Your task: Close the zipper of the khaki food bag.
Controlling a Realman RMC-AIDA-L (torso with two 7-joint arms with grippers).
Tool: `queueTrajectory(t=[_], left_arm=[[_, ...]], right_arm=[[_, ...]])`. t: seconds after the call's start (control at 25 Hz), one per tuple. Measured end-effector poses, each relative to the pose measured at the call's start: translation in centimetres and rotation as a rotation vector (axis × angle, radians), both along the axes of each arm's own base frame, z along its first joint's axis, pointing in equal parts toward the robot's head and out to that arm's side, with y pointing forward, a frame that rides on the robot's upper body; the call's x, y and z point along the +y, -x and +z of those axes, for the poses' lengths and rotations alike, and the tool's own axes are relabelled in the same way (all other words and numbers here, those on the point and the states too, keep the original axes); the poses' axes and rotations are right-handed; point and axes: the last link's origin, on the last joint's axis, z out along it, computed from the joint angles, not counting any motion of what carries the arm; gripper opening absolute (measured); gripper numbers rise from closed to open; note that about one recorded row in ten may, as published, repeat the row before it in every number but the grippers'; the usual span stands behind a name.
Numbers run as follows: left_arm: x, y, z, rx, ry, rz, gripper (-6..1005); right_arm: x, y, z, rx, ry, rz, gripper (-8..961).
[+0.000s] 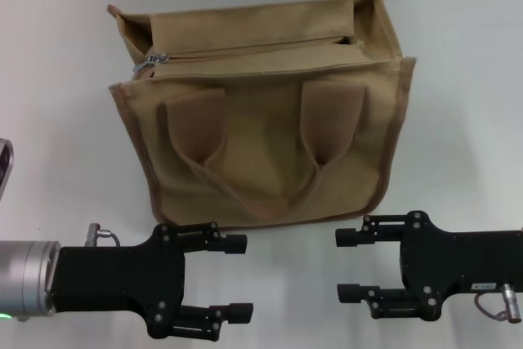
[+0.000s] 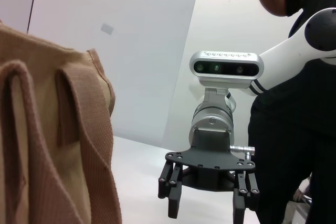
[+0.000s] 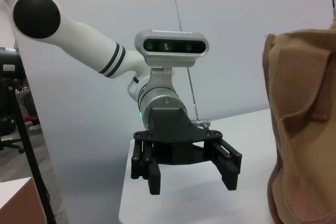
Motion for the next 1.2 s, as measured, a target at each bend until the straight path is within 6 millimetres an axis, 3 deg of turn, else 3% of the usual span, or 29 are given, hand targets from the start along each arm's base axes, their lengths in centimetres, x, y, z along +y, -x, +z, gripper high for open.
queueTrajectory(t=[0.52,0.72,1.0,1.08,1.2], left_arm=[[0.0,0.0,0.2,-0.012,-0.007,0.002,781],[0.5,-1.0,2.4,-0.152,-0.099,-0.01,773],[1.8,-1.6,6.2,-0.421,-0.475,0.063,763],[2.1,-0.6,7.7,-0.51,-0.666,0.157,760],[2.5,1.1,8.9,-0.5,-0.807,0.262,755]], right_arm=[[0.0,0.0,0.0,0.001,-0.002,-0.001,643],[0.0,0.0,0.0,0.001,-0.002,-0.001,643],[0.1,0.0,0.0,0.001,-0.005,-0.003,642],[-0.1,-0.1,0.1,0.004,-0.003,-0.004,642],[-0.2,-0.1,0.1,0.007,-0.003,-0.008,642]])
